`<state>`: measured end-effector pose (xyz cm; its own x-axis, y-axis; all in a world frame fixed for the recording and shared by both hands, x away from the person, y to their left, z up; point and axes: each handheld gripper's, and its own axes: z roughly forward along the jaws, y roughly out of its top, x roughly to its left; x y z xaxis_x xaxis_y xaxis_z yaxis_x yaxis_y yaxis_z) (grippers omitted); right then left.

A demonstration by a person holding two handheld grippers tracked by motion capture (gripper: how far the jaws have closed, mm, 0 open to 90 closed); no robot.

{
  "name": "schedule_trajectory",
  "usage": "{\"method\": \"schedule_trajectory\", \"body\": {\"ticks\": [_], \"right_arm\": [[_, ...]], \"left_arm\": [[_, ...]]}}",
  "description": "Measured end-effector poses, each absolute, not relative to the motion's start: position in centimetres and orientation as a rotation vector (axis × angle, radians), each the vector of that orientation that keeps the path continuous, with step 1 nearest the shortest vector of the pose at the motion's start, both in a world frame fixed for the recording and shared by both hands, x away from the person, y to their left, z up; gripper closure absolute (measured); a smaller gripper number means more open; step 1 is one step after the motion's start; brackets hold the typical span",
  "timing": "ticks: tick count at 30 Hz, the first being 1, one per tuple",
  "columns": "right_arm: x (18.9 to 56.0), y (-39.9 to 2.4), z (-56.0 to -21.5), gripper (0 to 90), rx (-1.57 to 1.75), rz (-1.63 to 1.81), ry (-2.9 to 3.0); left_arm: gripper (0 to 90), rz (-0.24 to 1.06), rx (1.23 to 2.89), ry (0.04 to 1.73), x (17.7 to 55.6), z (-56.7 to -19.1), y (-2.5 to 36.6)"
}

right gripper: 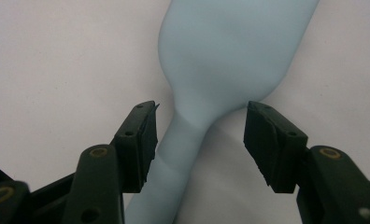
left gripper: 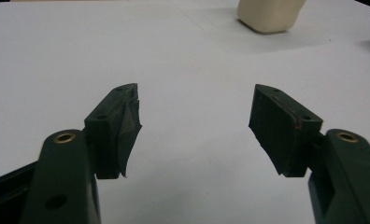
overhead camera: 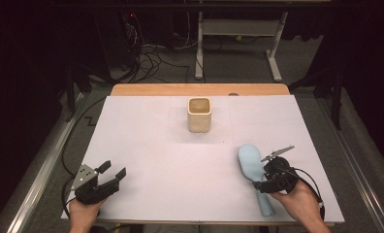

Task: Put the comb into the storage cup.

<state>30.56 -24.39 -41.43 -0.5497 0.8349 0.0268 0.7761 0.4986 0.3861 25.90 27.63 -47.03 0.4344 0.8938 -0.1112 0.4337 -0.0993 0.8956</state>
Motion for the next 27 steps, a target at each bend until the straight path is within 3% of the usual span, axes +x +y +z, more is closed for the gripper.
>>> {"method": "schedule_trajectory", "body": {"ticks": [13,27], "right_arm": [[31.1,-24.0,-42.6,44.7,1.434,0.498,2.571],[31.5,-23.3,-43.1,54.9,1.378,0.460,2.582]], "left_arm": [[34.1,0.590,1.708,1.159,25.9,-47.0,27.7],[34.1,0.592,1.709,1.157,25.8,-47.0,27.7]]}}
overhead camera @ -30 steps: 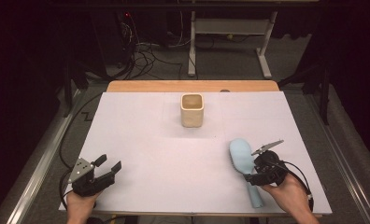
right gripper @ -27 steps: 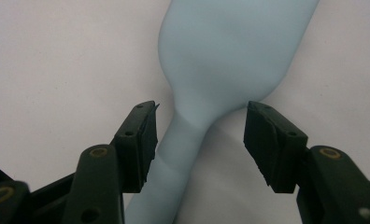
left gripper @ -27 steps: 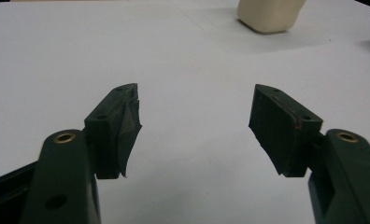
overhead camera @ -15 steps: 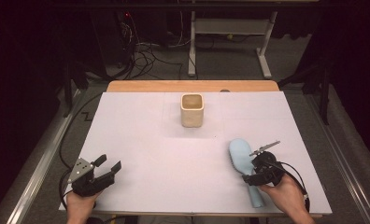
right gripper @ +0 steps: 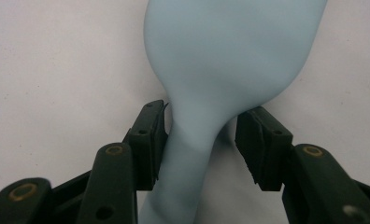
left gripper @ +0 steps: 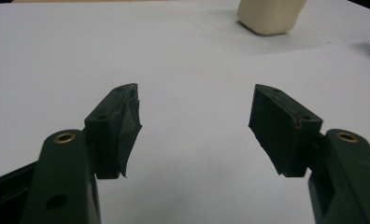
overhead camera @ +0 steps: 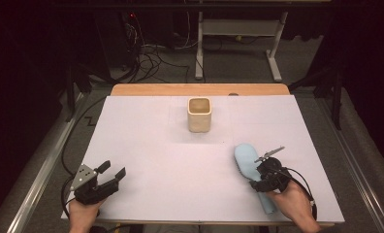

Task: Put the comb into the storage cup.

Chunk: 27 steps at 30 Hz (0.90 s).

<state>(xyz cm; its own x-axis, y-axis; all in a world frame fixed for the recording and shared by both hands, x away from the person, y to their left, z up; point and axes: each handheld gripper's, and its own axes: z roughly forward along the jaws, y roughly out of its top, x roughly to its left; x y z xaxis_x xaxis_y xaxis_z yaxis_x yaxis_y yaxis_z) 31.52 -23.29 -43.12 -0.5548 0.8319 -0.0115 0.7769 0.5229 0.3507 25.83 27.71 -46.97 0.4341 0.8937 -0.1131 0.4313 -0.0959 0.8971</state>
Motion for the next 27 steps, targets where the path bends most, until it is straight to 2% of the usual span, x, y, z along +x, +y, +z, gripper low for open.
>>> {"method": "schedule_trajectory", "body": {"ticks": [5,9,27], "right_arm": [[31.8,-23.0,-43.1,62.8,1.350,0.431,2.605],[32.1,-22.7,-43.1,65.8,1.337,0.423,2.621],[32.6,-22.9,-43.3,70.1,1.374,0.425,2.643]], "left_arm": [[34.1,0.593,1.709,1.157,25.8,-47.0,27.7],[34.1,0.595,1.708,1.156,25.8,-47.0,27.7],[34.3,0.598,1.708,1.152,25.8,-46.9,27.7]]}}
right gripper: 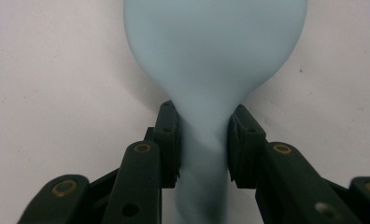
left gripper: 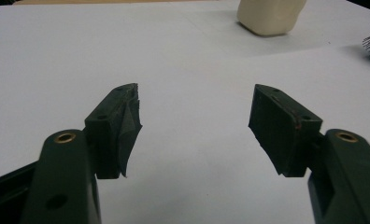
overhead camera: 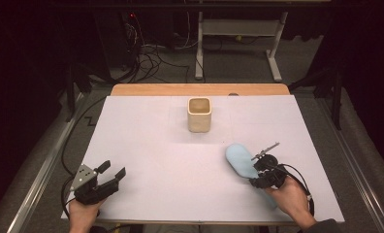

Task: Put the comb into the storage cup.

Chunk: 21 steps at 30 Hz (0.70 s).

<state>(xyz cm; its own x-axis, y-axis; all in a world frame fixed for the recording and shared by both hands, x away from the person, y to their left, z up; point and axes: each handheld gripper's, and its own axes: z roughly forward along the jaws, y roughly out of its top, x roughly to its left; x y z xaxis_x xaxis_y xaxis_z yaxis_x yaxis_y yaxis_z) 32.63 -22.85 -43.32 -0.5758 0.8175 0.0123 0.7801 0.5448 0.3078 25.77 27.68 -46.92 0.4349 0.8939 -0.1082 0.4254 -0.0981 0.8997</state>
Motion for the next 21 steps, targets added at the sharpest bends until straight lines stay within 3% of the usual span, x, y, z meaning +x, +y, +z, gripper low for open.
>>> {"method": "schedule_trajectory", "body": {"ticks": [21], "right_arm": [[31.99,-22.82,-42.87,71.0,1.262,0.562,2.606]], "left_arm": [[34.9,0.619,1.660,1.127,25.29,-46.35,27.39]]}}
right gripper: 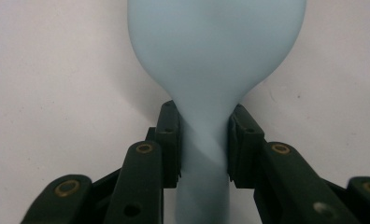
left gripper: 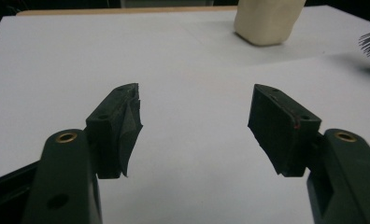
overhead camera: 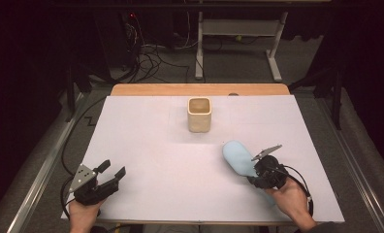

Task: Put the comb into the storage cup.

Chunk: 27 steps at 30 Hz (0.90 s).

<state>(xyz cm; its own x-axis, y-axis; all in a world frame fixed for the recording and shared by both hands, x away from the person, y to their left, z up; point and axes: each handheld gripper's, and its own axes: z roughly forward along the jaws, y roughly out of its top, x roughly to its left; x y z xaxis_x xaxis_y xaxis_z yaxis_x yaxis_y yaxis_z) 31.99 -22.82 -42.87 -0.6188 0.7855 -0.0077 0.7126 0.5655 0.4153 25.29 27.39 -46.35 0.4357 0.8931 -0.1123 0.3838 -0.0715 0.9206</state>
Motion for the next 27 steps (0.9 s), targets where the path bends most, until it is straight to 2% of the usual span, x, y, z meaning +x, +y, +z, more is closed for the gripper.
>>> {"method": "schedule_trajectory", "body": {"ticks": [27], "right_arm": [[30.9,-21.7,-41.2,70.9,1.190,0.747,2.582]], "left_arm": [[32.4,0.561,1.681,1.107,25.2,-45.7,26.2]]}}
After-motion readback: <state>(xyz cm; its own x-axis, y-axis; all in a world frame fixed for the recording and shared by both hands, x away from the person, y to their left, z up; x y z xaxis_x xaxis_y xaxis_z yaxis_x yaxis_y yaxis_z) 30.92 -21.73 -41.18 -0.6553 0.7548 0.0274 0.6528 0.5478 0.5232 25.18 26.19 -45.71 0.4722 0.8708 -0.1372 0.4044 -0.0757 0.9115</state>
